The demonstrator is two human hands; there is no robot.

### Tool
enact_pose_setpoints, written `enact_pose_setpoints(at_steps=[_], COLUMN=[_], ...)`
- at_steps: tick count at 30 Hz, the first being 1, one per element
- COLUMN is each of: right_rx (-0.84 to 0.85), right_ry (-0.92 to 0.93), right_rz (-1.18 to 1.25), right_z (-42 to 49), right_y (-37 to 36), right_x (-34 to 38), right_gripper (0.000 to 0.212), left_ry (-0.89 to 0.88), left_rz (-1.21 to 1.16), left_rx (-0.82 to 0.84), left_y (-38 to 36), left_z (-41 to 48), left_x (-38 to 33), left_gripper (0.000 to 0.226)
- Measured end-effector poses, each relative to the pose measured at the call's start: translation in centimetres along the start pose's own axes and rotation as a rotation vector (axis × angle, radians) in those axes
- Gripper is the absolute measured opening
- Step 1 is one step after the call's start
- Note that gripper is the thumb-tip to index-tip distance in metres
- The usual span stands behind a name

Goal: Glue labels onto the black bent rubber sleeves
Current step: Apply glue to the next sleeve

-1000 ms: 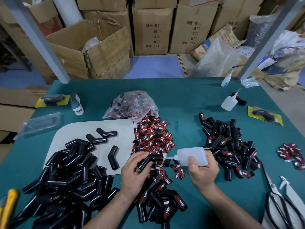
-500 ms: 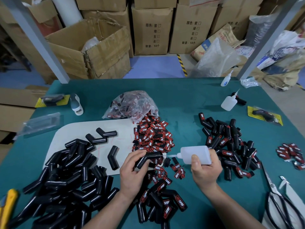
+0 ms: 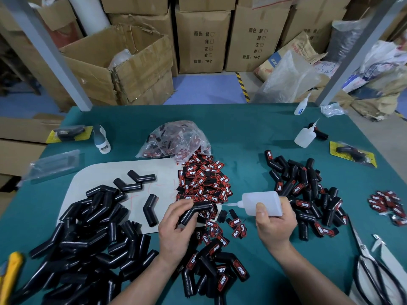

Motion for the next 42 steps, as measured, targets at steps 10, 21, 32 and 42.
enact_pose_setpoints(at_steps=[10, 21, 32, 42], right_rx=[0.001, -0.005, 0.021, 0.022], right_ry=[-0.007, 0.0, 0.021, 0.046], right_rz=[-0.023, -0.044, -0.07, -0.093], right_z=[0.0, -0.09, -0.08, 0.01], right_y=[-0.01, 0.13, -0.04, 0.1], right_x=[0.16, 0.13, 0.26, 0.52], right_gripper=[0.067, 0.065, 0.069, 0.071], left_ry=[-0.028, -0.014, -0.01, -0.007], left_rz=[0.024, -0.008, 0.027, -0.018], left_rx=[0.004, 0.006, 0.017, -0.003], left_y=[0.06, 0.05, -0.01, 0.04], left_z=[-0.02, 0.03, 0.08, 0.06], left_x=[-0.1, -0.23, -0.42, -0.26], left_gripper=[0.036, 0.031, 0.038, 0.037])
Point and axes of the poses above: each hand's wrist, its own z-axis towards the middle knuckle, its own y-axis out of the back of the hand, x = y × z, the point moved 6 cm from there along z, towards the middle knuckle, and after that the axes turned 3 degrees about y, right-handed, at the moved point
